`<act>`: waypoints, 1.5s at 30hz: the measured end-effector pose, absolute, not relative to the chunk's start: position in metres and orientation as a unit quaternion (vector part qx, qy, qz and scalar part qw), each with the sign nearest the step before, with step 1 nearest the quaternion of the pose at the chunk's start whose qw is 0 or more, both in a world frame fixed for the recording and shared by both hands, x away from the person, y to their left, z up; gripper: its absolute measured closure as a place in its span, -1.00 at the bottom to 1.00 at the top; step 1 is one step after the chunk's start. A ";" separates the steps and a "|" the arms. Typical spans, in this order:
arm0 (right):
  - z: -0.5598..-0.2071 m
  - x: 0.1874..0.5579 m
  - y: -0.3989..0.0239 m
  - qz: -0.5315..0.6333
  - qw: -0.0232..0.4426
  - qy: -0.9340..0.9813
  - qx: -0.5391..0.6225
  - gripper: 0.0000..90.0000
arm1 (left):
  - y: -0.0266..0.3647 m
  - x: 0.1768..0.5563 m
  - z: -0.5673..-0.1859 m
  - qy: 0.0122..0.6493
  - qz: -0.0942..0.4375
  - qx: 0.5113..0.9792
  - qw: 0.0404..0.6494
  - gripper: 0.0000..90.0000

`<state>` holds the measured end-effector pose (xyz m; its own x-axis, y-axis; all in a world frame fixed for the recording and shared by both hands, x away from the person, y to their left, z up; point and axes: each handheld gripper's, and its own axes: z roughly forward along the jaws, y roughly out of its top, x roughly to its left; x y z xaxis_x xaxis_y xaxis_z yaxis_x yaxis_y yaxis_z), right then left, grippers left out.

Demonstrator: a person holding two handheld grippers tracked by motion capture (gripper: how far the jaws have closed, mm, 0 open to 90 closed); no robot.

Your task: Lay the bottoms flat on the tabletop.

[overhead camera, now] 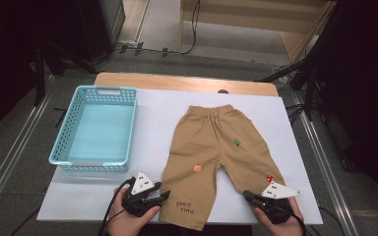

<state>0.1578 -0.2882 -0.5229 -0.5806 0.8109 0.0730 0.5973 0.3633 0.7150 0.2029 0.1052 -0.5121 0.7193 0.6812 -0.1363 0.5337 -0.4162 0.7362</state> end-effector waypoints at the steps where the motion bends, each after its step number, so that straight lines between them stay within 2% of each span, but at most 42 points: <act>1: -0.523 0.158 -0.288 0.361 0.148 0.812 0.434 0.92 | 0.103 0.202 -0.512 0.361 0.097 0.838 0.397 0.43; 3: -0.523 0.158 -0.288 0.361 0.148 0.812 0.433 0.92 | 0.102 0.202 -0.512 0.362 0.104 0.840 0.391 0.68; 5: -0.523 0.159 -0.288 0.362 0.148 0.813 0.432 0.92 | 0.105 0.205 -0.513 0.366 0.080 0.837 0.399 0.95; 16: -0.522 0.155 -0.289 0.365 0.145 0.815 0.427 0.92 | 0.108 0.202 -0.509 0.347 0.045 0.852 0.388 0.99; 20: -0.522 0.155 -0.291 0.367 0.142 0.815 0.426 0.91 | 0.109 0.202 -0.509 0.346 0.035 0.846 0.405 0.95; 23: -0.523 0.155 -0.290 0.367 0.142 0.816 0.424 0.90 | 0.110 0.201 -0.505 0.342 0.044 0.836 0.427 0.56; 25: -0.523 0.155 -0.291 0.369 0.141 0.818 0.418 0.82 | 0.109 0.200 -0.501 0.333 0.054 0.834 0.437 0.32; 28: -0.520 0.154 -0.292 0.391 0.142 0.814 0.406 0.41 | 0.109 0.200 -0.494 0.324 0.065 0.827 0.455 0.03; 33: -0.510 0.151 -0.300 0.424 0.177 0.782 0.421 -0.19 | 0.107 0.203 -0.486 0.307 0.073 0.820 0.477 -0.22; 38: -0.504 0.151 -0.311 0.445 0.174 0.763 0.435 -0.73 | 0.102 0.209 -0.479 0.294 0.070 0.816 0.493 -0.44; 40: -0.502 0.150 -0.317 0.452 0.175 0.758 0.437 -0.76 | 0.099 0.212 -0.477 0.290 0.073 0.817 0.493 -0.54; 42: -0.501 0.150 -0.323 0.461 0.174 0.751 0.440 -0.89 | 0.098 0.215 -0.474 0.287 0.071 0.817 0.495 -0.64; 43: -0.500 0.149 -0.325 0.464 0.177 0.747 0.442 -0.98 | 0.098 0.216 -0.473 0.287 0.071 0.816 0.497 -0.66; 45: -0.500 0.148 -0.328 0.468 0.182 0.741 0.446 -1.00 | 0.098 0.221 -0.470 0.287 0.066 0.813 0.502 -0.67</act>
